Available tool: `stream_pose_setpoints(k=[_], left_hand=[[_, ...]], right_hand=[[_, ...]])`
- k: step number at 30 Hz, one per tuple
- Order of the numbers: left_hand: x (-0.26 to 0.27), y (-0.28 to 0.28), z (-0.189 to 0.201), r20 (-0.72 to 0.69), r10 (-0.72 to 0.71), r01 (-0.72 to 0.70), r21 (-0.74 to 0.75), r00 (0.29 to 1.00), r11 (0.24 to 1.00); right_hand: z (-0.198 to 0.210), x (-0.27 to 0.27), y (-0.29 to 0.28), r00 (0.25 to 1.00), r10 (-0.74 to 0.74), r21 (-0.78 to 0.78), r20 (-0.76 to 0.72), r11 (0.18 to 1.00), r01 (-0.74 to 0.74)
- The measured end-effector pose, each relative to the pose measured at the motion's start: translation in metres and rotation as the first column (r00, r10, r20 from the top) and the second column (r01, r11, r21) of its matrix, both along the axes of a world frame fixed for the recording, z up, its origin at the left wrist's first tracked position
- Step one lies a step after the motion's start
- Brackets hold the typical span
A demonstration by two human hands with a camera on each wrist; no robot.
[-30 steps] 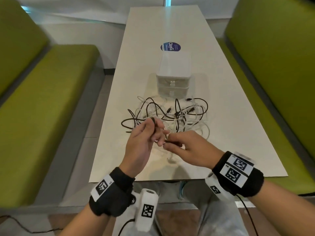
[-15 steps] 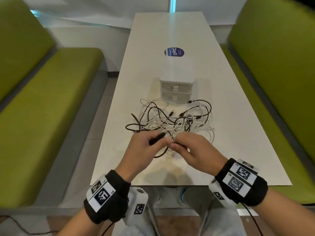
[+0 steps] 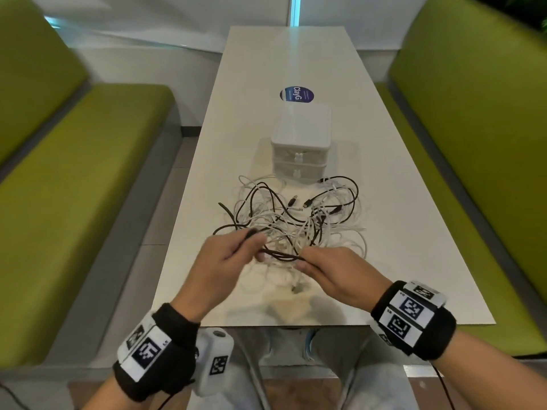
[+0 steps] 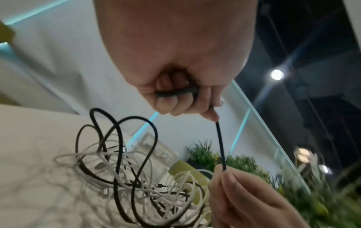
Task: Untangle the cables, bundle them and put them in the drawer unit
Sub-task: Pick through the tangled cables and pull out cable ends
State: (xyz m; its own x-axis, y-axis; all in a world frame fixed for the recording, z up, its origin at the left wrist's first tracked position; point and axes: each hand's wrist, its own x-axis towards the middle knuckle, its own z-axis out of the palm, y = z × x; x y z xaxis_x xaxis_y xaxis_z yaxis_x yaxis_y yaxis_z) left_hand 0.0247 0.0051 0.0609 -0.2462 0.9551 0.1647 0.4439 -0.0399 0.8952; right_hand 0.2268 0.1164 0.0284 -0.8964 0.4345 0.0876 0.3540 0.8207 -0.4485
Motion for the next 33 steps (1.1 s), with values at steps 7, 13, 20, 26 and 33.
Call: stream_pose_setpoints(k=[7,13,20,26,33], left_hand=[[0.001,-0.007,-0.001,0.637,0.138,-0.232,0.065,0.759,0.971],[0.003,-0.011,-0.003,0.536,0.11,-0.196,0.105,0.837,0.975],[-0.015,0.009,-0.011,-0.378,0.406,-0.353,0.202,0.832,0.913],[0.032,0.02,-0.022,-0.495,-0.019,0.023,0.003,0.869,1.0],[0.034,0.015,-0.021,-0.458,0.026,0.045,0.145,0.889,0.988]], right_hand=[[0.012,-0.015,0.008,0.996,-0.031,-0.027,-0.081,0.999,0.029],[0.01,-0.014,0.009,0.995,-0.059,0.013,-0.083,0.998,0.06],[0.005,-0.006,0.011,0.992,-0.09,0.153,0.083,0.985,0.077],[0.008,-0.011,0.005,0.994,-0.086,0.116,0.064,0.99,0.078],[0.003,-0.006,0.013,1.0,-0.019,-0.085,-0.014,0.996,0.018]])
